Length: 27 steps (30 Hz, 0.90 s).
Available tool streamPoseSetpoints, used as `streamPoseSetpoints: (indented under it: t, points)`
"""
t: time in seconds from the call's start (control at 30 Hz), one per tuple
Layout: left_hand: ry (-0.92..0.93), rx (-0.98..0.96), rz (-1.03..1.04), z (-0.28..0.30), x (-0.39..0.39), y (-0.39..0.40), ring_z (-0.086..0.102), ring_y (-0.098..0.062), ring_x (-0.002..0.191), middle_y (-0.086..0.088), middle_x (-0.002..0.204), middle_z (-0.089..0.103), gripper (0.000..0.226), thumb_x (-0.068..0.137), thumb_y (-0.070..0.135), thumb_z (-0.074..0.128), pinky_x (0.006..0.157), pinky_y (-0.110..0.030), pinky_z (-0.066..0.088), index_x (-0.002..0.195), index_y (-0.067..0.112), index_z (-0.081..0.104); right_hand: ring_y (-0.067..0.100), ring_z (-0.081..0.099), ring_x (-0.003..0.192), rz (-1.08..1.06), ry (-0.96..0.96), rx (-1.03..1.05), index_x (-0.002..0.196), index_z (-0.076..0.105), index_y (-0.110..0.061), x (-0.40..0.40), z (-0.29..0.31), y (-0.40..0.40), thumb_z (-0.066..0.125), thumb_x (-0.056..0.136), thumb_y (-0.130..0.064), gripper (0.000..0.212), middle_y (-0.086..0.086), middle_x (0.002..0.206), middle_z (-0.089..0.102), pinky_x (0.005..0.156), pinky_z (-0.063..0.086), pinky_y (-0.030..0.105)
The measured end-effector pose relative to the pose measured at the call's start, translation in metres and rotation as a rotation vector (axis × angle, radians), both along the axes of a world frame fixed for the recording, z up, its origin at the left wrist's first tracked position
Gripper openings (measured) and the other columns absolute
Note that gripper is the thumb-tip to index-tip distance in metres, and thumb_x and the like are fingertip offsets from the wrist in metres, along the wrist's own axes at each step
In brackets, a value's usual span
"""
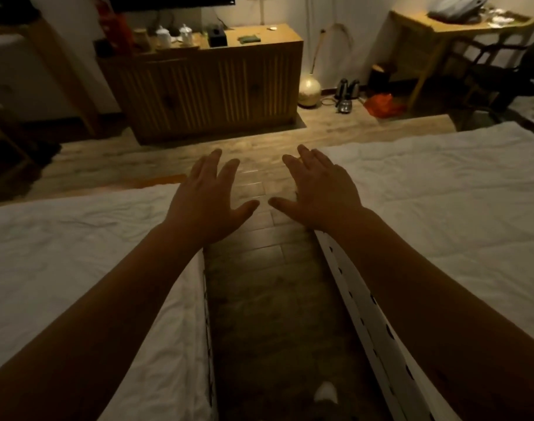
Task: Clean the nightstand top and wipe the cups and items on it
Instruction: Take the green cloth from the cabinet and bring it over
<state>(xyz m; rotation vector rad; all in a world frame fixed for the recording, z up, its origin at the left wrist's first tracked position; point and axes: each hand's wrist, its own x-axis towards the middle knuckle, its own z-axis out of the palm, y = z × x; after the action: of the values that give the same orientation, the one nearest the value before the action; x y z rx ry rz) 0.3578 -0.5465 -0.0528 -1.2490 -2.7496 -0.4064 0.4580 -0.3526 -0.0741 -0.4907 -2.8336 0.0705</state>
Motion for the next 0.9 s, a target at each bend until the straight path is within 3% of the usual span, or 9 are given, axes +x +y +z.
streamPoseSetpoints:
  t: [0.27, 0.53, 0.9]
  points:
    - [0.036, -0.011, 0.042, 0.003, -0.086, 0.099, 0.006, -0.032, 0.146, -0.009, 0.160, 0.005, 0.088, 0.081, 0.069, 0.048, 0.112, -0.053, 0.021, 0.150, 0.025, 0.015, 0.031, 0.011, 0.146, 0.044, -0.035, 0.005, 0.148, 0.012, -0.031, -0.097, -0.014, 0.100, 0.040, 0.072, -0.083, 0.096, 0.007, 0.161, 0.011, 0.111, 0.020, 0.057]
    - [0.044, -0.006, 0.098, 0.016, -0.161, 0.191, 0.005, -0.032, 0.146, -0.010, 0.160, 0.006, 0.089, 0.080, 0.070, 0.045, 0.111, -0.052, 0.021, 0.150, 0.024, 0.015, 0.032, 0.012, 0.146, 0.098, -0.012, 0.030, 0.148, 0.014, -0.029, -0.193, 0.011, 0.198, 0.043, 0.073, -0.081, 0.096, 0.009, 0.161, 0.011, 0.110, 0.021, 0.058]
    - [0.084, -0.008, 0.110, -0.007, -0.348, 0.294, 0.014, -0.035, 0.144, -0.013, 0.158, 0.014, 0.089, 0.079, 0.070, 0.048, 0.110, -0.054, 0.028, 0.148, 0.022, 0.021, 0.031, 0.008, 0.147, 0.100, -0.052, 0.006, 0.149, 0.015, -0.031, -0.373, -0.007, 0.295, 0.043, 0.073, -0.082, 0.095, 0.007, 0.161, 0.009, 0.110, 0.021, 0.057]
